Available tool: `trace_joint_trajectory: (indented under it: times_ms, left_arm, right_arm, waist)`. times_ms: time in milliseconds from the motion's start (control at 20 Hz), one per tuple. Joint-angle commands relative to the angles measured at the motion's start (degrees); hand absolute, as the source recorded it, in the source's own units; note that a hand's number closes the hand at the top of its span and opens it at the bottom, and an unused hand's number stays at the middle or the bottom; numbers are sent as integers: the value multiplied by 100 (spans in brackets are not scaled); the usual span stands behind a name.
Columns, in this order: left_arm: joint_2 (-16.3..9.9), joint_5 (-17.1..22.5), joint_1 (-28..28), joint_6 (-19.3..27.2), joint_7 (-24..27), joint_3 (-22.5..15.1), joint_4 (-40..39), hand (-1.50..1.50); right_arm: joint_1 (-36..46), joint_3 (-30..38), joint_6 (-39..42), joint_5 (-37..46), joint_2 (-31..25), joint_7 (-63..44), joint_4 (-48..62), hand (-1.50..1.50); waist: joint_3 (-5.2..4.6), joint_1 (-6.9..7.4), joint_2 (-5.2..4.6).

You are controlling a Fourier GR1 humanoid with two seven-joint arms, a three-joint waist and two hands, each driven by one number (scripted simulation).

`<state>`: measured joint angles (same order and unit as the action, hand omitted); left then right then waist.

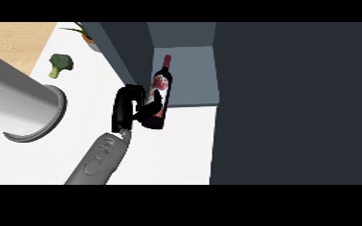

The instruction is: Pick up the wine, place it into the cabinet and close the cabinet

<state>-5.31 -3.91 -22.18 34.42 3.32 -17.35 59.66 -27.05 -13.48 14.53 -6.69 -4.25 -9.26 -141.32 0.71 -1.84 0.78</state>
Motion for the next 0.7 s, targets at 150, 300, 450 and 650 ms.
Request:
trace_joint_trajectory:
  times_ms: [150,300,450,650]
  left_arm:
    - [505,-386,-1098,10,-284,-364,-1010,150]
    - [505,-326,-1124,78,-423,-289,-1037,150]
    - [499,-391,-1101,151,-552,-283,-1107,150]
    - [506,-364,-1022,533,-466,-218,-1253,150]
  right_arm:
    - [-69,-71,59,-472,30,-138,-344,-150]
    - [-87,43,168,-552,-6,-15,-203,-150]
    - [-39,8,146,-521,41,-56,-254,-150]
    - [-39,-121,227,-425,105,101,-54,-150]
  waist:
    - [-75,-280,-161]
    - [-71,-331,-178]
    - [-73,-346,-182]
    - [-78,-436,-215]
